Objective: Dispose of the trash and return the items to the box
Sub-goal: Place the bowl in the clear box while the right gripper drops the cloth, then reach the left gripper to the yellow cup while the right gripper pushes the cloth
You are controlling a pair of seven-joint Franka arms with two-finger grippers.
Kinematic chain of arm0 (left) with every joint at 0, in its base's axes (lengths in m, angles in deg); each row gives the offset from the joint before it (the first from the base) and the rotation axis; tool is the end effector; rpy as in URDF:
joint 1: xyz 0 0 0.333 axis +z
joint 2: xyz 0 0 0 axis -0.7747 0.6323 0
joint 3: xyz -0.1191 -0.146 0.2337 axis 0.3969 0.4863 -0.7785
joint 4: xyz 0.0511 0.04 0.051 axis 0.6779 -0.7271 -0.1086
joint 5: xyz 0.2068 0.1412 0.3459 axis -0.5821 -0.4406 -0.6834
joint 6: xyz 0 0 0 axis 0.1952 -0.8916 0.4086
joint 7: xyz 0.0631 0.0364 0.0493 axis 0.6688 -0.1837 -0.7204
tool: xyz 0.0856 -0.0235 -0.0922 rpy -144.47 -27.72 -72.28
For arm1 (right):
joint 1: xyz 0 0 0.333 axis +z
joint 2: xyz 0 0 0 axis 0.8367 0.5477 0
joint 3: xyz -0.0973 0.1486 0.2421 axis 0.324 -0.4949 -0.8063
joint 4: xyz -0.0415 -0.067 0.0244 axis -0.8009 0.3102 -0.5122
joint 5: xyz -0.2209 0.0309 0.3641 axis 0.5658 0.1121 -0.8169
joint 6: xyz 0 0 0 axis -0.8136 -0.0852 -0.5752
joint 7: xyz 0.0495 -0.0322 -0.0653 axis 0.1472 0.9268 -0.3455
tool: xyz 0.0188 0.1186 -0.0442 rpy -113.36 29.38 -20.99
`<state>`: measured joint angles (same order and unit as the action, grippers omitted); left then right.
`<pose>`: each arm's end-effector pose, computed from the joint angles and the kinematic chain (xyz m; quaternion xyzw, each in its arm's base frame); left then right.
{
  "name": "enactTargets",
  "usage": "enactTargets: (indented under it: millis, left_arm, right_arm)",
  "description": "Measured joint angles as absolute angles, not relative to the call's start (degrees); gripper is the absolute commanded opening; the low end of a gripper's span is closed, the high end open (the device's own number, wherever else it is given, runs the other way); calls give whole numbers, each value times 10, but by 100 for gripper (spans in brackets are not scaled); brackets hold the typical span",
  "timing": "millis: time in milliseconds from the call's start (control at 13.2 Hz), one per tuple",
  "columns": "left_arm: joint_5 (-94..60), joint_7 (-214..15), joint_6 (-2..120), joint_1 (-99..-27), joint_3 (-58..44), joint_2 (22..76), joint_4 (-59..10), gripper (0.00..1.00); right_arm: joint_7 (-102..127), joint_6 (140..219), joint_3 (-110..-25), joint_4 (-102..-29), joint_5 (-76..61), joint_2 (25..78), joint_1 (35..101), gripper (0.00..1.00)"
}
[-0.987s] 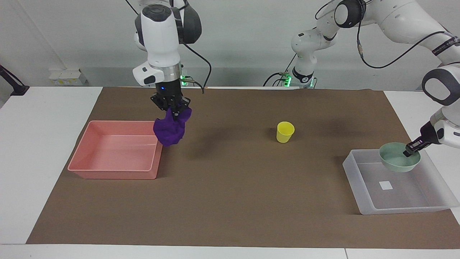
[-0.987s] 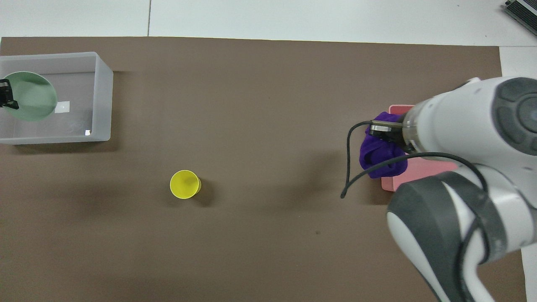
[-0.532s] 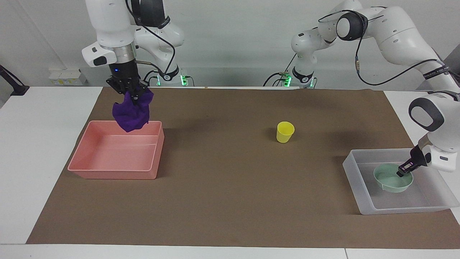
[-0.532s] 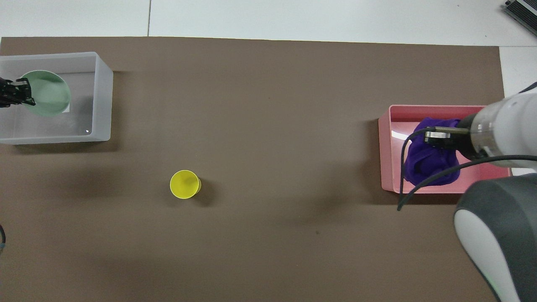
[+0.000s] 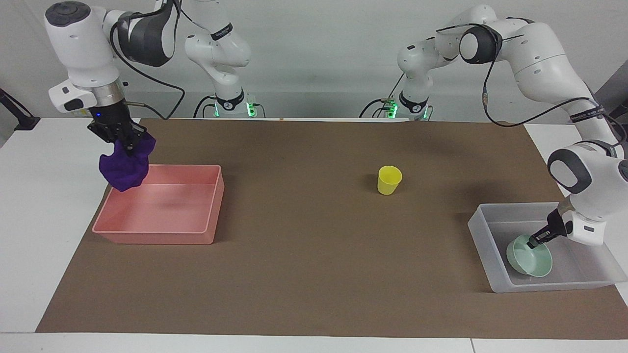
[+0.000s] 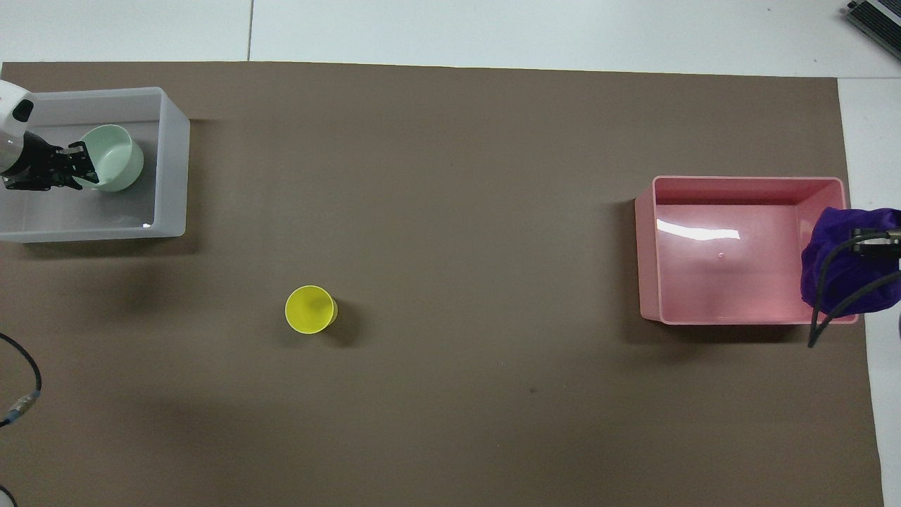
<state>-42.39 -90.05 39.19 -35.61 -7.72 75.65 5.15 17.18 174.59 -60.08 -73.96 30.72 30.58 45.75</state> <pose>0.7296 0.1720 0.2852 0.9852 0.1698 0.0179 0.0121 0.5663 -0.1209 0.4836 0.9957 -0.0426 0.0454 0.0689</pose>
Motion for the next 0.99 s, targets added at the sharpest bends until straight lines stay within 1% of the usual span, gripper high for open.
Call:
enactTargets:
  millis: [228, 380, 456, 532, 608, 684, 759, 835, 987]
  left_arm:
    - [-424, -895, 393, -356, -76, 752, 68, 100]
    - [-424, -895, 385, -360, -72, 732, 79, 100]
    - [-424, -894, 360, -364, -70, 714, 82, 100]
    - [-424, -894, 323, -373, -68, 692, 83, 100]
    - [-424, -894, 273, -387, -67, 669, 83, 100]
    - [-424, -895, 211, -405, -66, 646, 82, 100]
    - [-424, -898, 152, -426, -65, 626, 79, 100]
    - [-424, -904, 107, -450, -65, 611, 74, 100]
    - [-423, -928, 71, -504, -64, 580, 42, 100]
  right_arm:
    - [172, 1815, -602, -787, 307, 338, 458, 0]
    - [180, 1866, -602, -816, 306, 368, 457, 0]
    - [192, 1892, -603, -830, 306, 383, 458, 6]
    - [204, 1913, -604, -840, 306, 396, 459, 35]
    - [215, 1928, -605, -847, 306, 407, 460, 69]
    - [225, 1938, -607, -851, 305, 416, 463, 97]
    - [236, 1941, -608, -851, 305, 420, 470, 100]
    - [249, 1942, -608, -851, 305, 420, 480, 100]
    - [268, 1942, -610, -849, 305, 419, 498, 100]
